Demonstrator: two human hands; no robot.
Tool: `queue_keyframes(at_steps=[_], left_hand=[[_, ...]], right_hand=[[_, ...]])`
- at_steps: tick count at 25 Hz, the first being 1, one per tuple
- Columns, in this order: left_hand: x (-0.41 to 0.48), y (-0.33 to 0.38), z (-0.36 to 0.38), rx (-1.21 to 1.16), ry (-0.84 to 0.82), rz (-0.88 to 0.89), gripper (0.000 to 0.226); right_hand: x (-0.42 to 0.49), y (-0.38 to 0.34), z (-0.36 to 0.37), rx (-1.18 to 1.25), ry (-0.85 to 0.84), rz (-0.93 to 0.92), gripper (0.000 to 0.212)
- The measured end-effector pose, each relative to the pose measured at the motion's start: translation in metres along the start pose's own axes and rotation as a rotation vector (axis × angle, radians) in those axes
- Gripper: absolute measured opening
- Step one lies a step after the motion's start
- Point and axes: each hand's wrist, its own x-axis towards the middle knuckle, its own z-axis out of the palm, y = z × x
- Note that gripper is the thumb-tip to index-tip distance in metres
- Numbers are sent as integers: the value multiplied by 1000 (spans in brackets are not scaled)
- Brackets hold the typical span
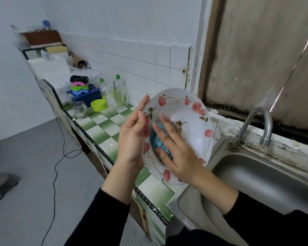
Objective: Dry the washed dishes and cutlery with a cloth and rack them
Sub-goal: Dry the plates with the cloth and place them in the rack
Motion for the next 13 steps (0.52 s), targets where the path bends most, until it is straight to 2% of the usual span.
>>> queue_keyframes(at_steps=[1, 3, 5, 6, 7, 8, 11, 12, 13], left_hand=[[3, 3, -5, -12, 30, -1, 34], [4, 2, -9, 5, 57, 4, 32], [2, -5, -5, 52, 41, 24, 31], [2, -10, -3, 88, 33, 27, 31], [3, -15, -1, 123, 28, 30, 31], [4, -17, 0, 168, 25, 38, 31], [7, -16, -6, 182, 43, 75, 35], [8, -15, -9, 191, 43, 77, 36], [8, -14, -11, 213, 33, 77, 36]], right_hand=[[-7, 16, -2, -109, -11, 20, 54], [-3, 51, -10, -264, 89, 221, 55], [21, 63, -19, -243, 304, 422, 57], [35, 59, -20, -150, 417, 476, 59], [49, 50, -18, -23, 489, 486, 60], [58, 40, -11, 79, 492, 436, 60], [56, 18, 13, 112, 251, 125, 57], [57, 23, 12, 85, 254, 125, 57], [61, 30, 9, 75, 324, 205, 56]])
